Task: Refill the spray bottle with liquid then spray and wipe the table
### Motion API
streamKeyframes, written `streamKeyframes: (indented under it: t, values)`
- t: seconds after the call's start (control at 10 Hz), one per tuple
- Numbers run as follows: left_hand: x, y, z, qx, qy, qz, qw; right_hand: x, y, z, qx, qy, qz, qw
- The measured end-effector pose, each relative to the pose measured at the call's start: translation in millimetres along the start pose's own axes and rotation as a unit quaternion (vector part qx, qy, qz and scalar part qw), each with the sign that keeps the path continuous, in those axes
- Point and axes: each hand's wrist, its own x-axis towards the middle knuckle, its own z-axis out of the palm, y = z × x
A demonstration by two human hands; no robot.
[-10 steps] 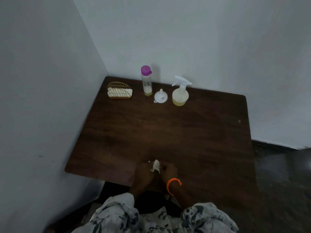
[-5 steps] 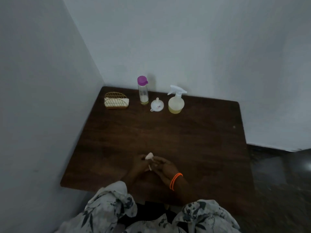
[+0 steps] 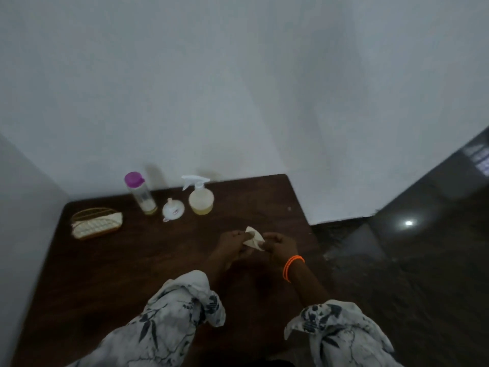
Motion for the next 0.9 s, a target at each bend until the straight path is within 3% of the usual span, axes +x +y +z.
streamKeyframes:
  t: [0.3, 0.5, 0.6, 0.7, 0.8, 0.9]
  values:
    - [37, -9, 145, 0.156, 0.050, 0.028, 0.986, 37, -2, -132, -0.074, 0.126, -0.029, 0.989]
    - [71, 3, 228, 0.207, -0.006, 0.036, 0.978, 71, -25, -194, -0.123, 0.178, -0.065, 0.974]
    - [85, 27, 258, 0.233, -0.028, 0.077, 0.969, 95, -46, -213, -0.146, 0.216, -0.102, 0.960]
    - [97, 48, 271, 0.362, 0.016, 0.166, 0.917, 127, -61, -230, -0.161, 0.209, -0.098, 0.959]
    - [102, 52, 267, 0.387, 0.051, 0.159, 0.907, 142, -72, -242, -0.226, 0.186, -0.068, 0.954]
    - [106, 42, 249, 0.410, 0.063, 0.220, 0.883, 151, -71, -248, -0.264, 0.181, -0.072, 0.945]
